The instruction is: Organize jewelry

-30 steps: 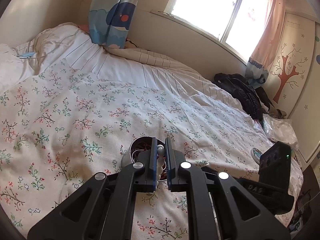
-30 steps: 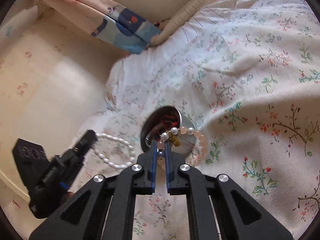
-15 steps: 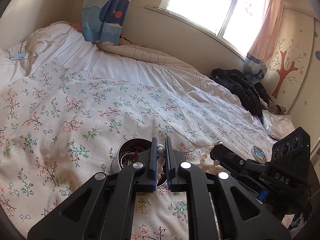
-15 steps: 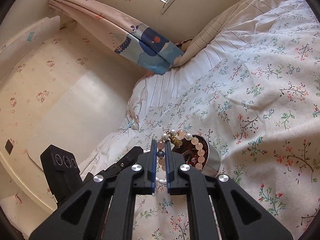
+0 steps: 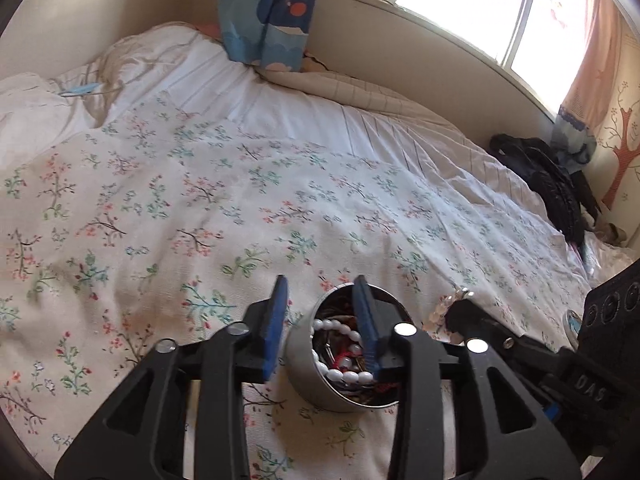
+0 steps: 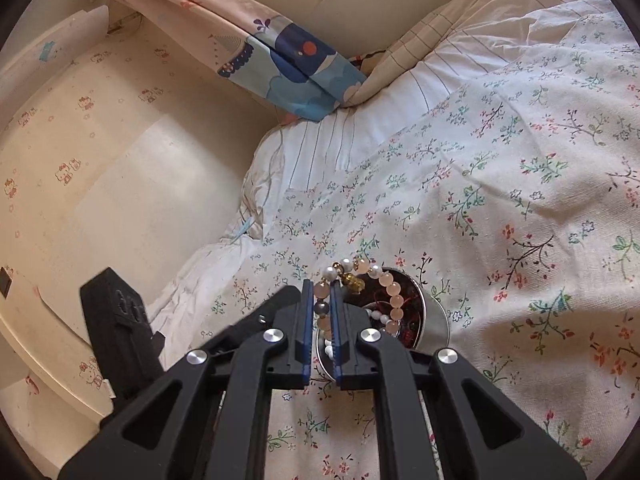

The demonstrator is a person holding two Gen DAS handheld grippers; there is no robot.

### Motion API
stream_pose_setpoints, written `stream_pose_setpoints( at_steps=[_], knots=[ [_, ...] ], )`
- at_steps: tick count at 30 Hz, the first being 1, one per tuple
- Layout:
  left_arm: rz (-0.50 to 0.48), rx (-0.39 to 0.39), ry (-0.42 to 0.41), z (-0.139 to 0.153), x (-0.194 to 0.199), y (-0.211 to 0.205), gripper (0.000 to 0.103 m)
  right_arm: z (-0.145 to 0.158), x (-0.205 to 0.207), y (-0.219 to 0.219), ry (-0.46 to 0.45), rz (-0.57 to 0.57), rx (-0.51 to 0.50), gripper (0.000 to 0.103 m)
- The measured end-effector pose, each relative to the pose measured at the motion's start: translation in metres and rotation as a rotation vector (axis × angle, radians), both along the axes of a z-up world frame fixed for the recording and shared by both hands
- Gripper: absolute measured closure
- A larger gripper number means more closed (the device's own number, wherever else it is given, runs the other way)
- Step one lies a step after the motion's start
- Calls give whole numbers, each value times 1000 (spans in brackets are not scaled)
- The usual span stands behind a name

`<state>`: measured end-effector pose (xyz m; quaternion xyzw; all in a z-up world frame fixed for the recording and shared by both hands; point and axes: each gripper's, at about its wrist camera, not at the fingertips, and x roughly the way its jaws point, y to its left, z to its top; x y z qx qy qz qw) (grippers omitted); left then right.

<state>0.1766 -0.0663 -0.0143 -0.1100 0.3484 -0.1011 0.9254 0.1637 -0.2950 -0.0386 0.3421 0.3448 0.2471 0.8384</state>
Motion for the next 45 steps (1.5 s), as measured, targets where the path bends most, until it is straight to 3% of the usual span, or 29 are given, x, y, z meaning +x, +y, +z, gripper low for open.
stream_pose_setpoints(
  at_steps=[1,4,13,23,29,36,45],
  knots=[
    [20,2,-15,2,-1,4,52,-4,4,6,20,10,-21,93],
    [46,38,-33,6,-1,7,48,-12,8,18,47,28,-61,72],
    [90,113,-68,11,-4,7,25,-7,4,17,30,13,-88,63],
    [112,153,-81,13,-7,7,19,-4,1,9,30,-62,-150,38],
    [83,217,-53,5,-11,0,13,4,-9,5,38,-167,-326,23],
    [7,317,-6,-7,-38,-1,9,6,-49,12,76,-222,-595,16],
    [-104,381,-5,-7,-112,17,8,21,-129,4,53,-296,-647,10]
  ],
)
